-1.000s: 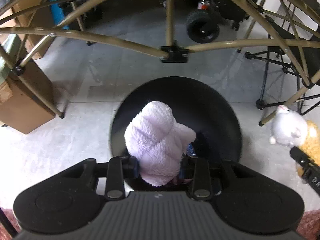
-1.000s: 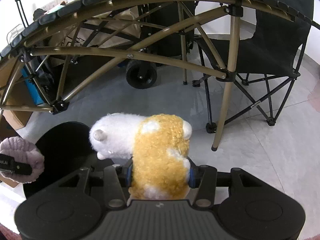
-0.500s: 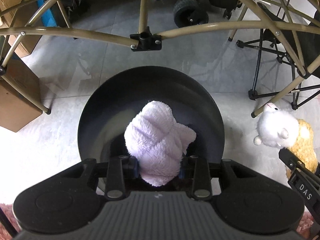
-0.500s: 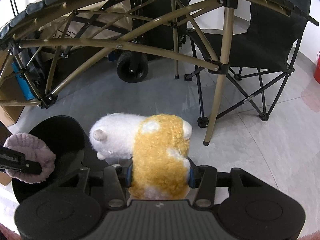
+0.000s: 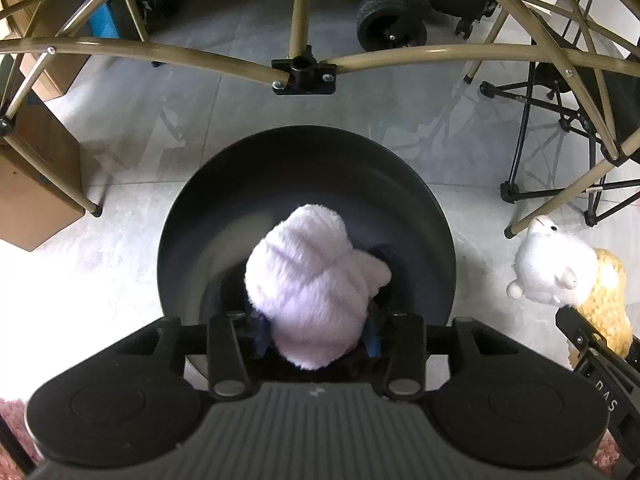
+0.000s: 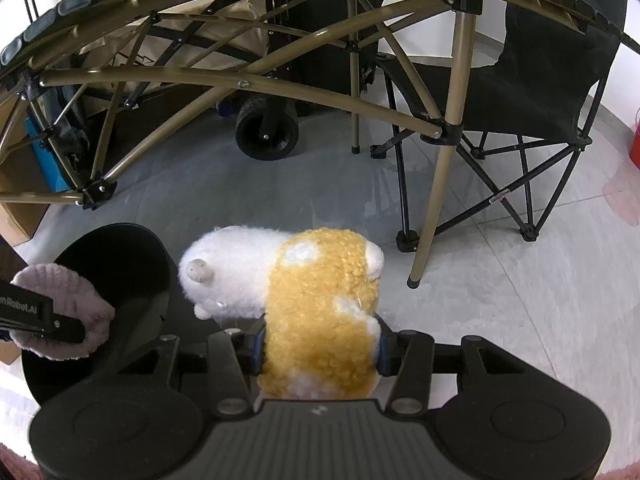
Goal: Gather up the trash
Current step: 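Lower the lilac cloth into the black bin with the left tool while the right tool holds the lamb, then open the left tool to release the lilac cloth and withdraw it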
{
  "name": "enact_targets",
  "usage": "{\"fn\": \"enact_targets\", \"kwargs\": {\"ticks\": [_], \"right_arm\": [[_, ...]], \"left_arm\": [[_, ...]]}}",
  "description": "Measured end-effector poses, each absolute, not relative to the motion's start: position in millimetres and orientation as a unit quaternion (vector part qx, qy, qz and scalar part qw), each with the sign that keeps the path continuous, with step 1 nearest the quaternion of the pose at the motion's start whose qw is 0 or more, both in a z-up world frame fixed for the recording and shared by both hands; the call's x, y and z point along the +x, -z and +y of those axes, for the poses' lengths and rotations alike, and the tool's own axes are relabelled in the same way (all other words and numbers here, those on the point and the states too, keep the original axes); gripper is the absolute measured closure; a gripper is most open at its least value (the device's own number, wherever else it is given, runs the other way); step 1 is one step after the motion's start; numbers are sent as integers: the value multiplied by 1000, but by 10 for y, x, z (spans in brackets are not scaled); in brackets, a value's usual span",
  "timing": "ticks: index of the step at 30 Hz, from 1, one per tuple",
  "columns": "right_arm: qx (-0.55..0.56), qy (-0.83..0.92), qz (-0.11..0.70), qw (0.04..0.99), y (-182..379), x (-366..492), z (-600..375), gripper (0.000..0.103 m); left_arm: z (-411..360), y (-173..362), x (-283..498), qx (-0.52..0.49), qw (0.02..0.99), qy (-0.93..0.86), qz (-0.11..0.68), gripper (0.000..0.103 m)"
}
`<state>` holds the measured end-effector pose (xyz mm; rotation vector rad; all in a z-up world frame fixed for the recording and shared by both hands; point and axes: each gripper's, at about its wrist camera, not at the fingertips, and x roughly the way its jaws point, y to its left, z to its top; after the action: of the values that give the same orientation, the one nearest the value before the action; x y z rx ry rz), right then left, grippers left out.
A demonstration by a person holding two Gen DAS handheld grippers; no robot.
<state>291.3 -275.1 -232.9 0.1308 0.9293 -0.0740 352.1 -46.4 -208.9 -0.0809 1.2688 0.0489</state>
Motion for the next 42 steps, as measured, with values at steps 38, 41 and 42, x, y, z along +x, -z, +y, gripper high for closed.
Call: {"fn": "enact_targets", "kwargs": {"ticks": [38, 41, 42], "right_arm": [[69, 15, 432, 899, 2101, 2775, -2601, 56], [66, 7, 433, 899, 2070, 2761, -2541, 56], [65, 4, 433, 899, 2059, 2758, -2515, 56]], "left_arm": [[-5, 1900, 3376, -49, 818, -67, 568, 0], [88, 1889, 3346, -49, 820, -78, 565, 0], [121, 1887, 3338, -49, 821, -82, 563, 0]]}}
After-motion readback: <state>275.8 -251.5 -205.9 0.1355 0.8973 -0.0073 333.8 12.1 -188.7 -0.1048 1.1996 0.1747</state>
